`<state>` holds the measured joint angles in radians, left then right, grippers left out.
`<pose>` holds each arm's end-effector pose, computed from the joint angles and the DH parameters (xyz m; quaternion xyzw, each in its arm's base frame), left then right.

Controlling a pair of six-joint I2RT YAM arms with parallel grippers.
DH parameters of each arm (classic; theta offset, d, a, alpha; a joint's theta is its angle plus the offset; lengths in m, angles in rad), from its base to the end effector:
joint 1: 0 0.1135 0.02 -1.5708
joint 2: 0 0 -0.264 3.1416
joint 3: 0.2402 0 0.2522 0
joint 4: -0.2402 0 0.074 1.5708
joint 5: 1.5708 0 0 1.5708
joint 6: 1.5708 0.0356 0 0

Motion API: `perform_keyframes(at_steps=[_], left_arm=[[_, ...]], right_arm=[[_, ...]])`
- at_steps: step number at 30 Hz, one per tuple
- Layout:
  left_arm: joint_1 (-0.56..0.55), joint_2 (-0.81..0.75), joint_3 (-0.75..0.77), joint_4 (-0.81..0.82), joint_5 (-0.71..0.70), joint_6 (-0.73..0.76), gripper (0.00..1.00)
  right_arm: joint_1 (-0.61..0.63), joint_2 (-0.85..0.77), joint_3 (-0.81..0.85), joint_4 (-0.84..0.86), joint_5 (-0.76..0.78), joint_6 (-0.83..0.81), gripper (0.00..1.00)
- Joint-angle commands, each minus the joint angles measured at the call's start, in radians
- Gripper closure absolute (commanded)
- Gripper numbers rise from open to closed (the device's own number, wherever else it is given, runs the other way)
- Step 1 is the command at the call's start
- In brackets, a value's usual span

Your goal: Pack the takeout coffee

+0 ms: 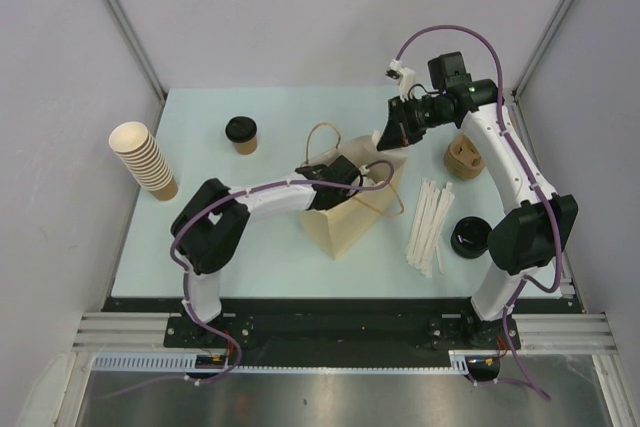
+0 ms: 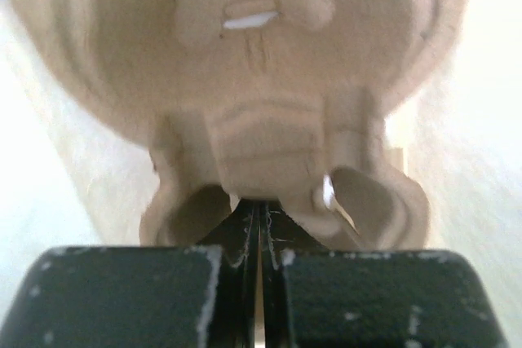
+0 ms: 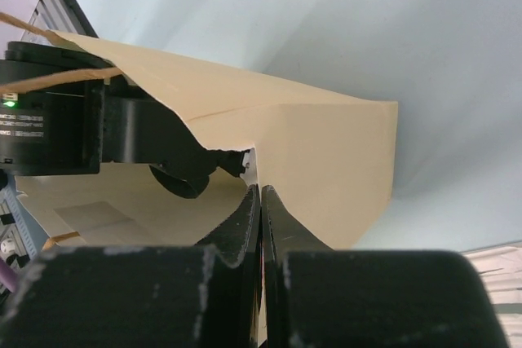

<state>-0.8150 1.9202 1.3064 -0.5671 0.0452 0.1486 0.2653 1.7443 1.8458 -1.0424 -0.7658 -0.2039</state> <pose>0.2641 -0.2826 0.1682 0.4584 0.8671 -0.0843 0.1758 0.3428 0.1187 0.3775 -0.3176 0.8309 0.3639 0.2763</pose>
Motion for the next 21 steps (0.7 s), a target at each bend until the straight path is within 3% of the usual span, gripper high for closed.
perform_keyframes(at_steps=[1, 11, 16, 19, 20, 21], left_arm=[[-0.009, -0.117, 0.059, -0.031, -0.013, 0.046, 1.0], [-0.029, -0.303, 0.09, 0.019, 0.002, 0.066, 0.97], [-0.029, -0.375, 0.12, 0.039, 0.073, 0.074, 0.89], [-0.029, -0.446, 0.14, 0.079, 0.131, 0.103, 0.78], [-0.027, -0.463, 0.149, 0.087, 0.145, 0.111, 0.65], [-0.024, -0.486, 0.162, 0.096, 0.188, 0.111, 0.59]], right_arm=[[-0.015, -0.019, 0.036, 0.032, -0.018, -0.015, 1.0], [-0.017, -0.011, 0.035, 0.045, -0.009, -0.025, 1.0], [-0.015, -0.008, 0.032, 0.047, -0.026, -0.048, 1.0], [-0.017, -0.009, 0.029, 0.051, -0.055, -0.078, 1.0], [-0.017, -0.009, 0.026, 0.048, -0.078, -0.092, 1.0], [-0.017, -0.009, 0.026, 0.044, -0.087, -0.124, 1.0]])
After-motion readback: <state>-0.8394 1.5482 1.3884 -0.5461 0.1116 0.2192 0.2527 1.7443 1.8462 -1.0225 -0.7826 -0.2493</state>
